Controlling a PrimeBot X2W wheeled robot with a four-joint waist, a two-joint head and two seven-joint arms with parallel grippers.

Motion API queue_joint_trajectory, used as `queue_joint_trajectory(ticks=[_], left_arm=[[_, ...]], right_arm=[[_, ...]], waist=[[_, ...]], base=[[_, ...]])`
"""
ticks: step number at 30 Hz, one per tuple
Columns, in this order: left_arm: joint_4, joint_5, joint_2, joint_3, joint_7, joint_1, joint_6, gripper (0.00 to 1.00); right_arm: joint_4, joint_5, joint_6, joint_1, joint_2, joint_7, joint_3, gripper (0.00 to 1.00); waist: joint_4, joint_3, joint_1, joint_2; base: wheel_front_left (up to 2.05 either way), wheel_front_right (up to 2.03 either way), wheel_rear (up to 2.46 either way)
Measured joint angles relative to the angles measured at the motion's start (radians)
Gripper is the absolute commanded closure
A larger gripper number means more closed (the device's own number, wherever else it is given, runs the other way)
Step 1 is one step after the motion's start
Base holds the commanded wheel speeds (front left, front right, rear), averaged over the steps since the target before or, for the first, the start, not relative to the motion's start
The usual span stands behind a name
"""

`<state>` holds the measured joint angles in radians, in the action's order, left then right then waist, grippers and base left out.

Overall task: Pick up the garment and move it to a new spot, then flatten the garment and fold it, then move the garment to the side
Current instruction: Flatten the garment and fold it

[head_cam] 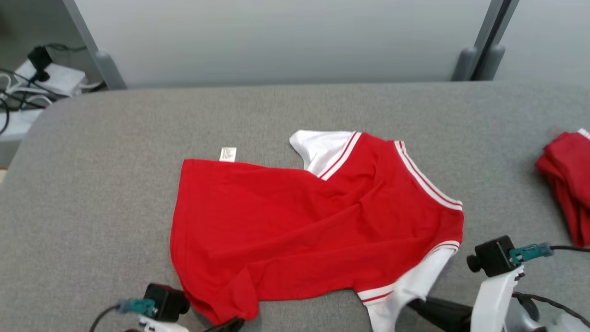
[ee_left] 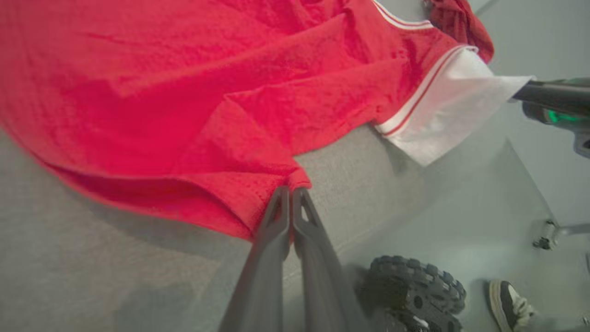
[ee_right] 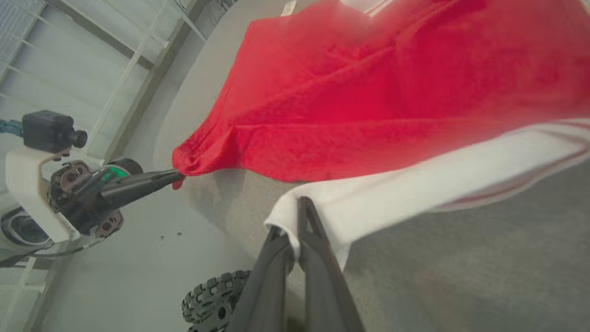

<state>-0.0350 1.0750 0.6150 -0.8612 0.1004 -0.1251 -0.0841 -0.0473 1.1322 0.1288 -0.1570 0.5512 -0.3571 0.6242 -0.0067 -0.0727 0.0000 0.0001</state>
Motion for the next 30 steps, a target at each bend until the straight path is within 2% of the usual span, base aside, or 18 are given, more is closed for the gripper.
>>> queue_joint_trajectory(ticks=[3,5,6,8,10,11,14,16,17,19,22,26,30], left_arm=[[-0.049,0.055,0.072,-0.036,0.207,-0.076,0.060,1.00],[-0.047,0.121,0.095,-0.037,0.340,-0.163,0.098,1.00],[-0.038,0.176,0.092,-0.036,0.418,-0.213,0.116,1.00],[0.002,0.293,0.084,-0.044,0.618,-0.322,0.123,1.00],[0.077,0.343,0.061,0.001,0.690,-0.447,0.113,1.00],[0.119,0.294,0.050,0.042,0.628,-0.538,0.122,1.00],[0.232,0.057,-0.045,0.239,0.210,-0.917,0.168,1.00],[0.265,-0.019,-0.106,0.324,0.029,-1.142,0.195,1.00],[0.280,-0.049,-0.113,0.328,-0.011,-1.203,0.205,1.00],[0.336,-0.065,-0.113,0.309,-0.035,-1.232,0.207,1.00],[0.400,-0.063,-0.101,0.239,-0.057,-1.195,0.207,1.00],[0.428,-0.029,-0.070,0.157,-0.122,-1.183,0.207,1.00],[0.449,0.005,-0.035,0.081,-0.187,-1.112,0.208,1.00]], right_arm=[[-0.089,0.073,-0.002,-0.009,0.098,-0.193,0.013,1.00],[-0.102,0.137,-0.002,-0.065,0.126,-0.323,0.012,1.00],[-0.092,0.153,-0.002,-0.116,0.125,-0.375,0.006,1.00],[-0.023,0.179,-0.002,-0.266,0.102,-0.467,-0.028,1.00],[0.121,0.175,-0.002,-0.450,0.031,-0.479,-0.111,1.00],[0.219,0.125,-0.003,-0.564,-0.028,-0.403,-0.181,1.00],[0.481,-0.102,-0.003,-0.952,-0.184,-0.037,-0.426,1.00],[0.553,-0.197,-0.003,-1.168,-0.209,0.110,-0.503,1.00],[0.579,-0.213,-0.003,-1.236,-0.219,0.147,-0.518,1.00],[0.621,-0.220,-0.002,-1.284,-0.237,0.167,-0.516,1.00],[0.662,-0.215,-0.003,-1.273,-0.278,0.173,-0.490,1.00],[0.667,-0.178,-0.003,-1.255,-0.270,0.175,-0.479,1.00],[0.645,-0.109,-0.003,-1.173,-0.268,0.111,-0.444,1.00]], waist=[[0.003,-0.054,0.0000,0.0000],[0.003,-0.097,0.0000,0.0000],[0.004,-0.120,0.0000,0.0000],[0.003,-0.171,0.0000,0.0000],[0.002,-0.225,0.0000,0.0000],[0.000,-0.254,0.0000,0.0000],[-0.004,-0.341,0.0000,0.0000],[-0.007,-0.392,0.0000,0.0000],[-0.008,-0.411,0.0000,0.0000],[-0.015,-0.438,0.0000,0.0000],[-0.032,-0.457,0.0000,0.0000],[-0.050,-0.495,0.0000,0.0000],[-0.068,-0.520,0.0000,0.0000]], base=[[0.00,0.00,0.00],[0.00,0.00,0.00],[0.00,0.00,0.00],[0.00,0.00,0.00],[0.00,0.00,0.00],[0.00,0.00,0.00],[0.00,0.00,0.00],[0.00,0.00,0.00],[0.00,0.00,0.00],[0.00,0.00,0.00],[0.00,0.00,0.00],[0.00,0.00,0.00],[0.00,0.00,0.00]])
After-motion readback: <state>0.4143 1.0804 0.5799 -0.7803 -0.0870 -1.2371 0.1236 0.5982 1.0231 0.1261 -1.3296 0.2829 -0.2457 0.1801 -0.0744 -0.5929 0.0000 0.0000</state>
